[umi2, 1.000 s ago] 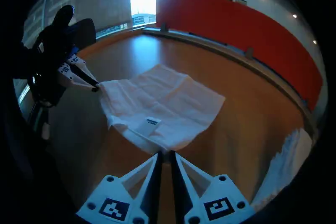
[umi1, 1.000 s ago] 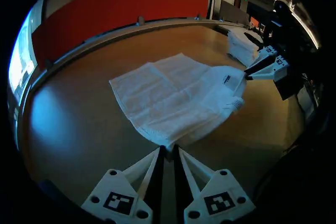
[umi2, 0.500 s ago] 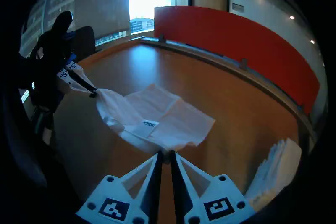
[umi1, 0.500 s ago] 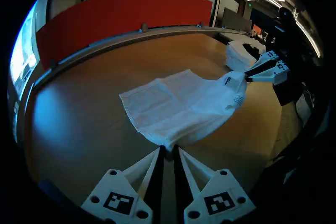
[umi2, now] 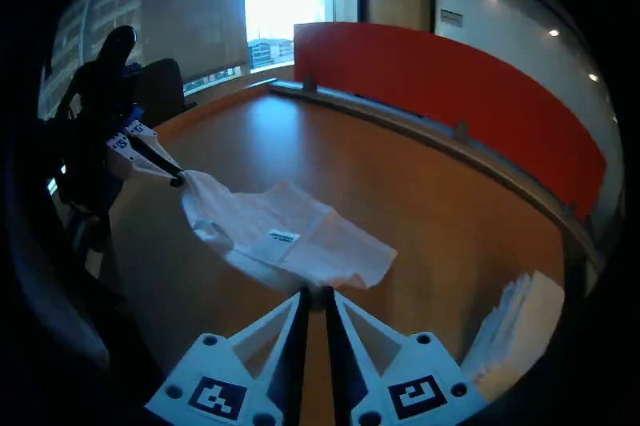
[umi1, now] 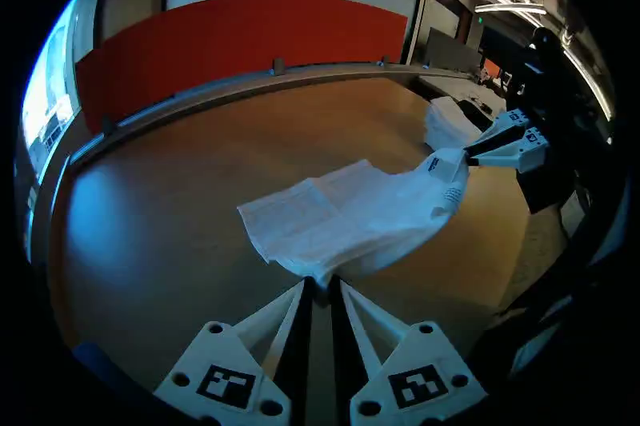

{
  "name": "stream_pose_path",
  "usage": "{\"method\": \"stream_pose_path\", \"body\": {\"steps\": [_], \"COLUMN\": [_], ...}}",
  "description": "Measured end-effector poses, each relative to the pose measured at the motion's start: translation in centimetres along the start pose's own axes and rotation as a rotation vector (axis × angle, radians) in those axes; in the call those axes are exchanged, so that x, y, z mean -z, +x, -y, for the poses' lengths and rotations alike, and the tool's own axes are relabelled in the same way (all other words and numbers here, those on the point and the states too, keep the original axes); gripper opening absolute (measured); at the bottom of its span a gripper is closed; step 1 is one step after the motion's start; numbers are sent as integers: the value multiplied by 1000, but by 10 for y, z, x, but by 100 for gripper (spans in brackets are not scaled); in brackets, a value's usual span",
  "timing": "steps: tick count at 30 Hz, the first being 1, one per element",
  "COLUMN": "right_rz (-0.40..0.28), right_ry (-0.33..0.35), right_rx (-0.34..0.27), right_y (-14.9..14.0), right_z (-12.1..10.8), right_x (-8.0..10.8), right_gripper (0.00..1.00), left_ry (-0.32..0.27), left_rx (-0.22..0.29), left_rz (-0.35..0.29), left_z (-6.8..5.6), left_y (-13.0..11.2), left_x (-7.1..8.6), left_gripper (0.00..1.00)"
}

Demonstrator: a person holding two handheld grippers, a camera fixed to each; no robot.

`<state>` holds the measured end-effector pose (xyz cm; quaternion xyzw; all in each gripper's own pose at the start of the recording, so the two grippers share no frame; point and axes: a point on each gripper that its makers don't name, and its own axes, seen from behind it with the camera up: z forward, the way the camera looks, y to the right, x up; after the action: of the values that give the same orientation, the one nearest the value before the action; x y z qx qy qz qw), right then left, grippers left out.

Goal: Fold towel

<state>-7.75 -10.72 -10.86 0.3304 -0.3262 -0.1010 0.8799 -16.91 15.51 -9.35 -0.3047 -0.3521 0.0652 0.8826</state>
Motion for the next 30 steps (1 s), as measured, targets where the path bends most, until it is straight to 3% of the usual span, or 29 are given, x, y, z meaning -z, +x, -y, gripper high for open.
{"method": "stream_pose_path", "body": {"steps": [15,30], "right_rz": [3,25], "right_ry": [18,24], "right_rx": [-2,0], "right_y": [6,-2], "right_z": [7,5], "right_x": [16,12], "right_gripper": [14,14], "left_ry": [-3,-1], "left_rx": [9,35], "left_rz": [-13,-8], "left_z": [-7,-10], "left_y": [10,5], "left_x": [17,13], "left_gripper": [15,15]}}
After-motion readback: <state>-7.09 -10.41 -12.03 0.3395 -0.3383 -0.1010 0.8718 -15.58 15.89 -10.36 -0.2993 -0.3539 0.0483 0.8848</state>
